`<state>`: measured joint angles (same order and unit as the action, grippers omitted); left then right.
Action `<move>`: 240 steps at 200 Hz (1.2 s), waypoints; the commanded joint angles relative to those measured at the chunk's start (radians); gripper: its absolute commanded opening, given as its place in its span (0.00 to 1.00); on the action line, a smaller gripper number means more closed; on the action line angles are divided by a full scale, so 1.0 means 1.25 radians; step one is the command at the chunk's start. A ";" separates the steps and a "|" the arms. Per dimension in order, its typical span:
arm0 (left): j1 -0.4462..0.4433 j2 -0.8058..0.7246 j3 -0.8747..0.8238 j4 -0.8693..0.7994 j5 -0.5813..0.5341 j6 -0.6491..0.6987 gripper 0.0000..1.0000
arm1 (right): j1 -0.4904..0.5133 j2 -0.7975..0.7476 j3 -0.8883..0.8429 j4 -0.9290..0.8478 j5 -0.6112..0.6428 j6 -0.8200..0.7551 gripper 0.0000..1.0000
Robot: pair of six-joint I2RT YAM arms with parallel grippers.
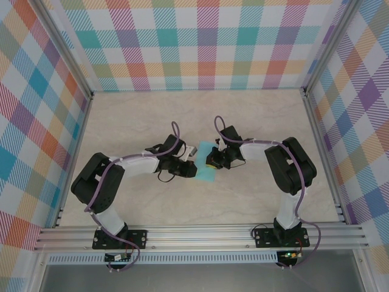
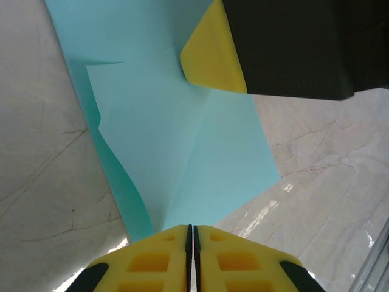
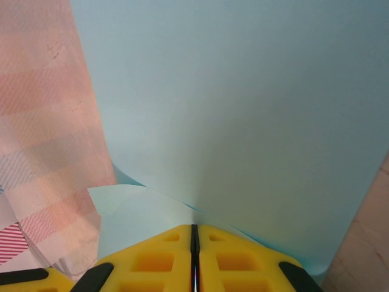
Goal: Fold a paper plane with a square sheet of paper (fold left side to right side)
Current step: Fold the triangle a second time at the center of the table.
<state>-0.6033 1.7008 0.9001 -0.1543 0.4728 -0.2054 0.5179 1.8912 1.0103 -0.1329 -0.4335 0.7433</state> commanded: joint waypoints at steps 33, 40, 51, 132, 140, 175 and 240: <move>0.014 0.048 0.022 -0.018 -0.037 0.018 0.10 | 0.010 0.031 0.008 -0.057 0.029 -0.015 0.10; 0.014 0.053 0.021 -0.017 -0.041 0.018 0.10 | 0.010 0.031 0.008 -0.057 0.028 -0.015 0.10; 0.014 0.060 0.020 -0.016 -0.049 0.017 0.09 | 0.009 0.030 0.008 -0.057 0.028 -0.015 0.10; 0.014 0.076 -0.002 -0.029 -0.069 0.021 0.06 | 0.014 -0.071 0.025 -0.057 0.012 -0.060 0.10; 0.014 0.076 -0.002 -0.030 -0.071 0.020 0.05 | 0.020 -0.078 0.026 -0.062 0.003 -0.060 0.09; 0.013 0.066 -0.007 -0.043 -0.097 0.024 0.04 | 0.072 -0.069 0.023 -0.046 -0.014 -0.033 0.08; 0.007 0.065 -0.005 -0.052 -0.120 0.024 0.03 | 0.102 -0.016 0.038 -0.035 0.002 -0.015 0.08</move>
<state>-0.5987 1.7679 0.9062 -0.1612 0.4240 -0.1936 0.6426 1.8343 1.0252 -0.1753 -0.4309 0.7185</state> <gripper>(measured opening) 0.044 0.080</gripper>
